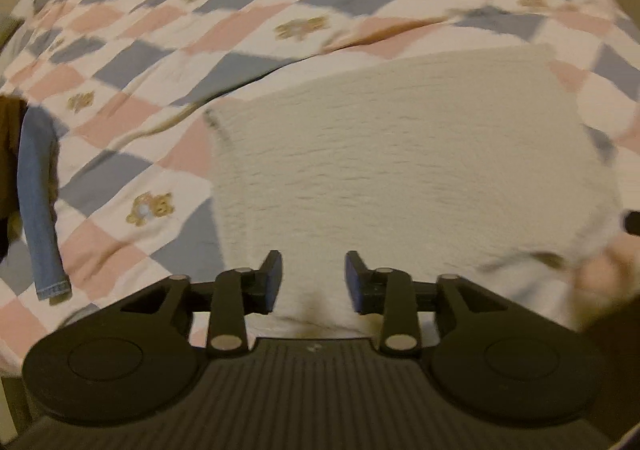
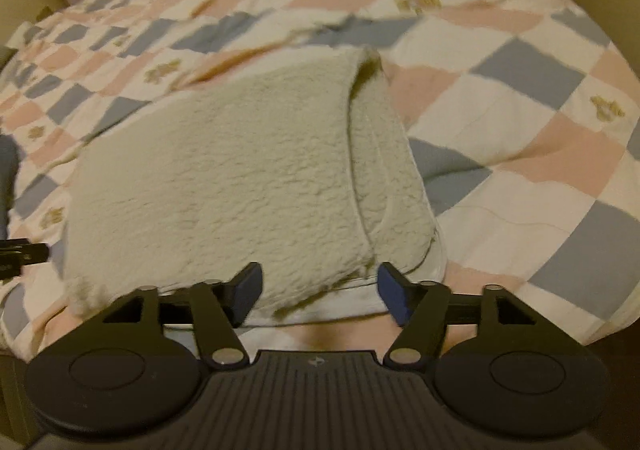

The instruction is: Fold clothes

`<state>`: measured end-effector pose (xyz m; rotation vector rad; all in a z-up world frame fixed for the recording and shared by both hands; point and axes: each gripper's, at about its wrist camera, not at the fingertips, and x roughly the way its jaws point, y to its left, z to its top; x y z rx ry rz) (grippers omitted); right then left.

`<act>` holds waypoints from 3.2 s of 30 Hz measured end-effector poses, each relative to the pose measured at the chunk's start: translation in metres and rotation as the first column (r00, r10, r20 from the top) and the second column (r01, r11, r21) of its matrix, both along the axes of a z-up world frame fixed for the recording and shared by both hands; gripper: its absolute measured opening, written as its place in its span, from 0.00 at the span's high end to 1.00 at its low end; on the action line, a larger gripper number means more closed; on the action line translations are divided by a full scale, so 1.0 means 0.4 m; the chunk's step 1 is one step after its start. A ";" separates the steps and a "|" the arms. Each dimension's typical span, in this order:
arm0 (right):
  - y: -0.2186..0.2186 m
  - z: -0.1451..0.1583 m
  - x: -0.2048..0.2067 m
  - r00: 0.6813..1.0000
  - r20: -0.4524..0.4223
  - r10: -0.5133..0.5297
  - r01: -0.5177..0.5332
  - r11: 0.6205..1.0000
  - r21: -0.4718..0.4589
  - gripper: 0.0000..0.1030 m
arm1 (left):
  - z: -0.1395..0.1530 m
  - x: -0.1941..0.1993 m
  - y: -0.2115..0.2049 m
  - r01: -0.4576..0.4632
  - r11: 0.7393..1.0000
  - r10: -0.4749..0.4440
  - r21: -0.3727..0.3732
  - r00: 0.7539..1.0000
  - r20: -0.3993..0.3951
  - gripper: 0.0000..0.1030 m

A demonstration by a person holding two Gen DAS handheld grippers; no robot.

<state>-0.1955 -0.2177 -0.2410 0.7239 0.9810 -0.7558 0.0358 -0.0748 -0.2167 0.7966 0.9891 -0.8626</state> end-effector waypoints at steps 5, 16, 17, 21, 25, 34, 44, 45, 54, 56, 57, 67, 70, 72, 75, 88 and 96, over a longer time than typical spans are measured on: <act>0.048 0.082 0.007 0.999 0.037 -0.013 0.015 0.997 -0.079 0.29 | 0.086 -0.054 0.006 0.095 0.994 -0.092 -0.059 0.995 0.045 0.64; 0.175 0.135 0.058 0.971 0.037 -0.234 0.237 0.962 -0.136 0.26 | 0.157 0.070 -0.013 0.315 0.939 -0.310 -0.135 0.949 0.058 0.60; 0.195 0.129 0.072 0.964 0.029 -0.263 0.265 0.955 -0.136 0.26 | 0.155 0.097 -0.009 0.349 0.926 -0.345 -0.141 0.937 0.057 0.60; 0.325 0.108 0.143 0.917 0.005 -0.398 0.395 0.908 -0.142 0.26 | 0.138 0.224 0.038 0.506 0.844 -0.501 -0.180 0.862 0.075 0.60; 0.481 0.070 0.247 0.885 -0.057 -0.463 0.454 0.883 -0.119 0.27 | 0.086 0.350 0.114 0.660 0.741 -0.640 -0.124 0.750 0.167 0.60; 0.678 0.056 0.408 0.905 -0.144 -0.400 0.363 0.904 -0.228 0.26 | -0.084 0.451 0.207 0.927 0.364 -0.890 0.092 0.317 0.327 0.60; 0.689 -0.075 0.589 0.955 -0.247 -0.165 0.104 0.964 -0.244 0.27 | -0.271 0.467 0.225 0.951 0.001 -0.912 0.308 -0.126 0.390 0.49; 0.691 -0.091 0.616 0.956 -0.260 -0.135 0.068 0.966 -0.250 0.27 | -0.299 0.479 0.232 0.934 -0.055 -0.892 0.353 -0.205 0.402 0.49; 0.761 -0.255 0.871 0.859 -0.501 0.105 -0.312 0.883 -0.350 0.28 | -0.495 0.599 0.228 0.749 -0.322 -0.647 0.580 -0.621 0.442 0.44; 0.775 -0.299 0.909 0.815 -0.569 0.105 -0.364 0.859 -0.362 0.38 | -0.544 0.624 0.228 0.687 -0.356 -0.558 0.633 -0.700 0.445 0.44; 0.782 -0.320 0.926 0.788 -0.608 0.098 -0.391 0.842 -0.371 0.39 | -0.565 0.637 0.228 0.660 -0.365 -0.505 0.657 -0.733 0.456 0.42; 0.801 -0.433 0.992 0.675 -0.737 -0.028 -0.462 0.763 -0.453 0.19 | -0.674 0.706 0.170 0.638 -0.331 -0.288 0.695 -0.770 0.569 0.33; 0.768 -0.456 1.002 0.662 -0.748 -0.052 -0.447 0.773 -0.450 0.47 | -0.680 0.700 0.139 0.631 -0.353 -0.299 0.691 -0.776 0.555 0.46; 0.745 -0.460 0.995 0.668 -0.744 -0.025 -0.440 0.793 -0.421 0.66 | -0.667 0.694 0.121 0.635 -0.367 -0.344 0.680 -0.772 0.535 0.71; 0.714 -0.409 0.960 0.744 -0.668 0.007 -0.374 0.833 -0.407 0.77 | -0.619 0.689 0.111 0.647 -0.399 -0.386 0.649 -0.761 0.521 0.79; 0.365 0.002 0.423 0.938 0.203 -0.281 0.301 0.951 -0.072 0.82 | -0.132 0.391 -0.154 0.893 -0.339 -0.694 0.296 -0.450 0.562 0.78; 0.064 -0.100 0.057 0.832 0.223 -0.509 0.490 0.861 0.137 0.84 | 0.037 0.053 -0.428 0.976 0.090 -0.889 -0.199 0.169 0.426 0.64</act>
